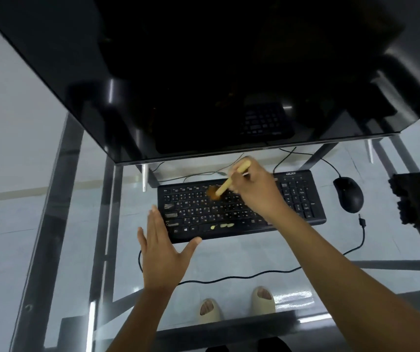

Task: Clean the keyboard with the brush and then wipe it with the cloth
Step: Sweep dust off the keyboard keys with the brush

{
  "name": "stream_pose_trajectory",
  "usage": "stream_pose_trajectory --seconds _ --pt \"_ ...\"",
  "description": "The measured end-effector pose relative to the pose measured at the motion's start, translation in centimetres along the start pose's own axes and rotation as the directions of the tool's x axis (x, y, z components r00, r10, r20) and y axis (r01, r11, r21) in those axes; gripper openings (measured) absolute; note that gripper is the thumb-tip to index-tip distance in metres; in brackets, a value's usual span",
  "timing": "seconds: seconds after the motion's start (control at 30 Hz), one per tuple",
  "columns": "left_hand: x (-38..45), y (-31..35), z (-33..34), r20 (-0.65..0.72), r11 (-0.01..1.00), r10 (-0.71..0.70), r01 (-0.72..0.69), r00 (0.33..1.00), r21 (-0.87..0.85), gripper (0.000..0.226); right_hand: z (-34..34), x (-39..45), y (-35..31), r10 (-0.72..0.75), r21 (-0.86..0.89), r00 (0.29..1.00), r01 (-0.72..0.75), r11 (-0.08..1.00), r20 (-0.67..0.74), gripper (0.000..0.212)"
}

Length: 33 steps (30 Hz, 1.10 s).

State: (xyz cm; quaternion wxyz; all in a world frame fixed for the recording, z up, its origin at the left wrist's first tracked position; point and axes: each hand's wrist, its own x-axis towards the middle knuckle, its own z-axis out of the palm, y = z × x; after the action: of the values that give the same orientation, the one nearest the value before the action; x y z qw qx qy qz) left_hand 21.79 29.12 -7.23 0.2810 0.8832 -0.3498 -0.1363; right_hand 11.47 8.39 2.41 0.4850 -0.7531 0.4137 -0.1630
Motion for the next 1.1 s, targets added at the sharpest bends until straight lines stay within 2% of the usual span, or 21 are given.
stream_pose_trajectory --seconds 0.07,0.17,0.2,0.27,0.3,0.33,0.4,0.47,0.5,0.57,0.6,0.63,0.7,0.77,0.8,0.87,0.9,0.93,1.03,1.07,1.1 --pt "0.2 1.2 0.0 -0.002 0.997 0.065 -0.065 0.998 0.044 0.109 -0.1 -0.6 0.7 0.012 -0.035 0.998 -0.01 0.999 0.068 0.008" --pt "1.5 4.0 0.2 0.048 0.976 0.195 -0.199 0.98 0.089 0.111 -1.5 -0.6 1.0 -0.127 -0.121 0.965 0.101 0.987 -0.228 0.006" --pt "2.1 4.8 0.4 0.065 0.97 0.218 -0.223 0.974 0.101 0.112 -1.9 -0.7 1.1 -0.14 -0.106 0.96 0.117 0.987 -0.244 0.006" --pt "3.2 6.0 0.7 0.126 0.958 0.25 -0.264 0.96 0.113 0.113 -2.2 -1.1 1.1 -0.063 -0.031 0.996 0.061 0.998 -0.065 0.008" --pt "3.5 6.4 1.0 0.162 0.952 0.264 -0.284 0.951 0.113 0.113 -2.1 -1.5 1.3 -0.037 -0.047 0.998 0.039 0.998 0.043 0.008" --pt "3.8 6.8 1.2 0.196 0.946 0.278 -0.303 0.94 0.114 0.114 -2.0 -1.8 1.7 -0.066 -0.111 0.996 0.072 0.991 0.06 0.008" --pt "4.0 7.6 1.9 0.251 0.932 0.304 -0.341 0.919 0.12 0.117 -2.5 -1.8 2.5 -0.181 -0.193 0.975 0.154 0.969 -0.13 0.008" --pt "4.3 8.0 2.3 0.286 0.92 0.313 -0.364 0.906 0.146 0.119 -3.6 -1.7 2.7 -0.215 -0.132 0.93 0.182 0.974 -0.299 0.007" --pt "4.4 8.1 2.4 0.297 0.913 0.316 -0.374 0.901 0.163 0.119 -4.1 -1.7 2.8 -0.167 -0.052 0.944 0.159 0.986 -0.284 0.007" --pt "4.6 8.3 2.6 0.316 0.904 0.314 -0.384 0.895 0.19 0.12 -4.4 -2.0 2.8 -0.015 0.033 0.998 0.018 0.999 -0.067 0.008" --pt "4.7 8.5 2.7 0.322 0.903 0.311 -0.383 0.894 0.194 0.12 -4.6 -2.2 3.1 -0.013 -0.036 1.0 0.012 0.999 -0.025 0.008" --pt "4.8 8.7 2.8 0.328 0.905 0.306 -0.38 0.894 0.193 0.12 -4.8 -2.2 3.5 -0.042 -0.086 0.997 0.036 0.996 -0.062 0.008" --pt "4.9 9.1 3.0 0.333 0.909 0.3 -0.373 0.894 0.183 0.121 -5.6 -1.9 4.1 -0.13 -0.148 0.955 0.092 0.985 -0.268 0.007" --pt "5.0 9.5 3.3 0.336 0.911 0.3 -0.373 0.893 0.176 0.122 -6.5 -1.9 4.0 -0.084 -0.039 0.94 0.075 0.996 -0.33 0.006" --pt "5.0 9.7 3.4 0.344 0.911 0.299 -0.374 0.89 0.173 0.123 -6.8 -2.1 3.8 -0.013 0.039 0.969 0.023 0.999 -0.248 0.006" --pt "4.9 10.1 3.8 0.368 0.912 0.299 -0.377 0.88 0.16 0.126 -6.7 -2.7 3.7 0.089 0.035 0.994 -0.092 0.995 0.067 0.007" --pt "4.8 10.4 4.0 0.376 0.913 0.3 -0.378 0.877 0.153 0.126 -6.6 -3.0 3.9 0.084 -0.026 0.983 -0.08 0.996 0.164 0.007" --pt "4.8 10.7 4.1 0.38 0.912 0.303 -0.382 0.874 0.151 0.127 -6.6 -3.0 4.3 0.055 -0.078 0.986 -0.043 0.996 0.159 0.007" --pt "4.9 11.6 4.5 0.381 0.904 0.31 -0.395 0.871 0.167 0.128 -7.6 -2.5 4.7 -0.099 -0.11 0.971 0.077 0.991 -0.216 0.005" --pt "4.9 11.9 4.6 0.384 0.9 0.311 -0.399 0.869 0.174 0.128 -8.0 -2.5 4.6 -0.103 -0.065 0.96 0.089 0.994 -0.259 0.005" --pt "5.0 12.1 4.7 0.39 0.896 0.311 -0.404 0.867 0.184 0.128 -8.3 -2.6 4.4 -0.064 0.004 0.974 0.066 0.998 -0.218 0.007"
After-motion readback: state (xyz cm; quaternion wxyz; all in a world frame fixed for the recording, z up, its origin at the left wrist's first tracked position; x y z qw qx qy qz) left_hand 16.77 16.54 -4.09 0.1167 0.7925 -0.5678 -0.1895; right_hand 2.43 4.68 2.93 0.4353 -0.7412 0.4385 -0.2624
